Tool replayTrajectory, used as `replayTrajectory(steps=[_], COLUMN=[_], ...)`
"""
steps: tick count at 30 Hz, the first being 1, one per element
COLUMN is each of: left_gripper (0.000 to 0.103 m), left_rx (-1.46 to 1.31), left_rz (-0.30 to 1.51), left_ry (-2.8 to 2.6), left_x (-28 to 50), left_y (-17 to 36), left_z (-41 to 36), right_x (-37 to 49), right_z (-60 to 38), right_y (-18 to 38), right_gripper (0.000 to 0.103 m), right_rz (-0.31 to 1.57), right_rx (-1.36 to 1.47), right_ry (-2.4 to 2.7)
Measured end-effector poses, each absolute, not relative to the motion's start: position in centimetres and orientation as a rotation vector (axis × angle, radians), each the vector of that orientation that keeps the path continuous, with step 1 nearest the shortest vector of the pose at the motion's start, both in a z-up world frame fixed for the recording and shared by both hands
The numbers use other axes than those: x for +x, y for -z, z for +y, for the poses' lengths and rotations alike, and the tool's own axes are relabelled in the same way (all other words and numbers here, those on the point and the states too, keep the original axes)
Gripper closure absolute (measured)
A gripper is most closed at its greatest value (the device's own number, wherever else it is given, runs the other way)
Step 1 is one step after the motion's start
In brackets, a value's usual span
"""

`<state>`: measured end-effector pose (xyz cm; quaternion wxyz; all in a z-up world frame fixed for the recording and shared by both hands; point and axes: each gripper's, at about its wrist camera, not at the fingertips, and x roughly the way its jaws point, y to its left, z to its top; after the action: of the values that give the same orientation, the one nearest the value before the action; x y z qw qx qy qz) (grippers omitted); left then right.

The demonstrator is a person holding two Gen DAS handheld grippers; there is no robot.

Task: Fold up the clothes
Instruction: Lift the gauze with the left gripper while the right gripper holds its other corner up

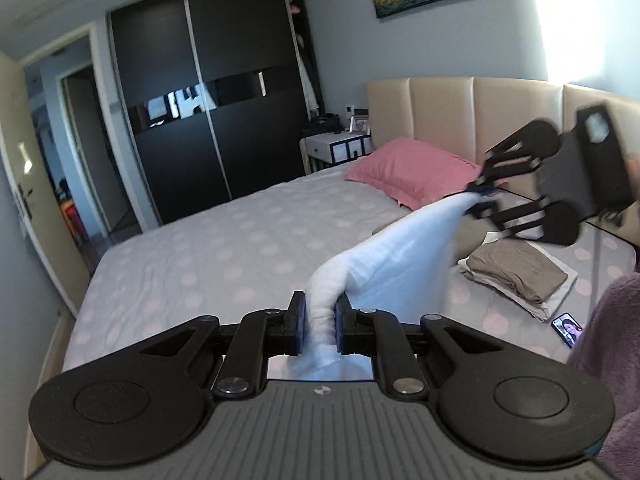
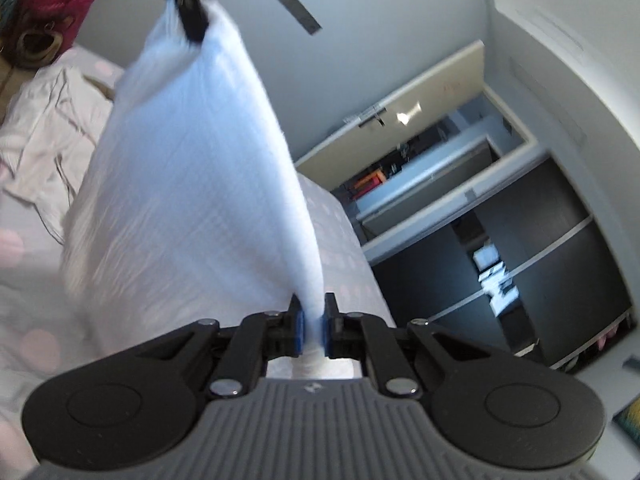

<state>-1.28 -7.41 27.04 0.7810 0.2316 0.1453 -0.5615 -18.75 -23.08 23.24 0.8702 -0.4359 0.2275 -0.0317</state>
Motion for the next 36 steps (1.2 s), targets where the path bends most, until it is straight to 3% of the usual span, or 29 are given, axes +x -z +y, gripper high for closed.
replayTrajectory(steps=[12,20,26,36], left_gripper=[0.092,0.092,0.092,0.092], left_rx=[0.578,0.611,0.672,0.881], left_rz=[0.294,0.229,0.232,0.387], left_ry=[1.314,1.277,1.308,1.474], left_x=[-0.3,-0.7,-1.5,-7.1], left_y=[-25.5,-26.4,-24.4,-14.7], left_z=[-18.0,-22.1,-21.0,-13.2], right_x=[-18.1,-16.1,-17.0,-23.0], right_z=[-29.9,-33.3,-32.7,-27.5], right_y=[-23.2,-24.0,-22.7,-13.6], right_gripper=[0.094,0.094,0.094,0.093], right_rz=[0.639,0.613,0.678,0.865], right_rx=[-0.838,-0.845,-0.861,-0.800], right_ry=[0.326,0.472,0.414,0.116])
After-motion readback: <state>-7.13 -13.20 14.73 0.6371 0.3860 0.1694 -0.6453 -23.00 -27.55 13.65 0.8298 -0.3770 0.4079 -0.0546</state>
